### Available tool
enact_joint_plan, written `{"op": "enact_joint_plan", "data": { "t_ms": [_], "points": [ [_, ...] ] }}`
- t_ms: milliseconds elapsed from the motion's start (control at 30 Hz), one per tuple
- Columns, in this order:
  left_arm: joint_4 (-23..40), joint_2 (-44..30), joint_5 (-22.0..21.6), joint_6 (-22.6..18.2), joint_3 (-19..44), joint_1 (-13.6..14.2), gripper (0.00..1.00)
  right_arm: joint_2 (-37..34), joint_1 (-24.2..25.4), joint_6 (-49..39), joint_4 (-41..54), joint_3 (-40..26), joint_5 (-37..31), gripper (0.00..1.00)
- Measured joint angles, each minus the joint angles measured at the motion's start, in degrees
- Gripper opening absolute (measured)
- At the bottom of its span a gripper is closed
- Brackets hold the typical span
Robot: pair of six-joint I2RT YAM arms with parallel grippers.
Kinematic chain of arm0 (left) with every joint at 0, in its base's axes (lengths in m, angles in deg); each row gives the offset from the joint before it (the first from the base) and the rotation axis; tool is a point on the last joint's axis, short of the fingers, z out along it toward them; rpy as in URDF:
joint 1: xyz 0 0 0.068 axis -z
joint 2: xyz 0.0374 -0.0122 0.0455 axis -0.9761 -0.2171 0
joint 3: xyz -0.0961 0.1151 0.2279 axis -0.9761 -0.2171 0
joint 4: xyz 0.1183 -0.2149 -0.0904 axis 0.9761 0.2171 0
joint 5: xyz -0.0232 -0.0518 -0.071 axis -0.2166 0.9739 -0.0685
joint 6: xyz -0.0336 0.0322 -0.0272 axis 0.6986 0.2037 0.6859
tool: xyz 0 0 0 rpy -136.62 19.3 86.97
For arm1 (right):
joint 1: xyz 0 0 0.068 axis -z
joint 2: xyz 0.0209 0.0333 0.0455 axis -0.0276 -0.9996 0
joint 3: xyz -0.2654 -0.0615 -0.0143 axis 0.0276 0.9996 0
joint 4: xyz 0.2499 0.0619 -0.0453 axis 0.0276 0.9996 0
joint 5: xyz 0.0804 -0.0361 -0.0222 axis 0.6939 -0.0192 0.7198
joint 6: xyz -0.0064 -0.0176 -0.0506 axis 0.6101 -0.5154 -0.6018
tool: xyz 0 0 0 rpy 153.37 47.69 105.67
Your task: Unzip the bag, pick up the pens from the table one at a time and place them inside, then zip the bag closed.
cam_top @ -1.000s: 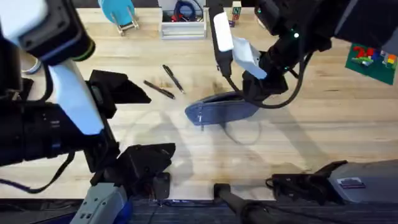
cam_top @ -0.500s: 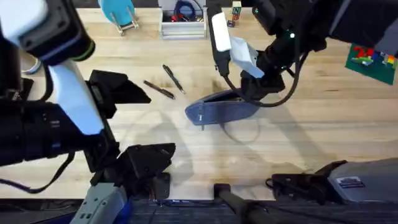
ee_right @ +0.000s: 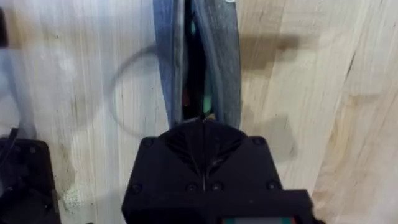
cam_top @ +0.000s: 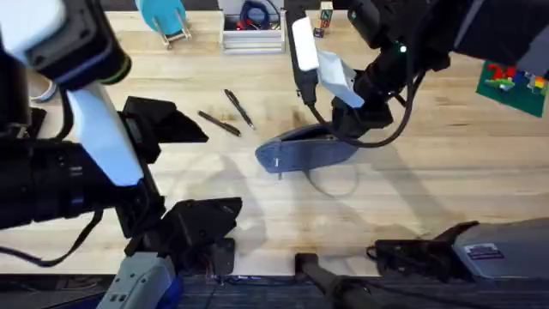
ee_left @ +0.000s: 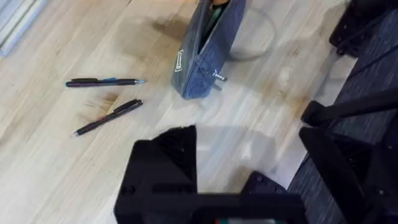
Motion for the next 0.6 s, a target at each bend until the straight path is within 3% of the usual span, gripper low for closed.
{"op": "enact_joint_plan", "data": {
  "t_ms": [600],
  "points": [
    [0.0, 0.0, 0.0, 0.01, 0.0, 0.0, 0.995, 0.0, 0.0, 0.0, -0.77, 2.56, 0.62, 0.03]
  ]
}}
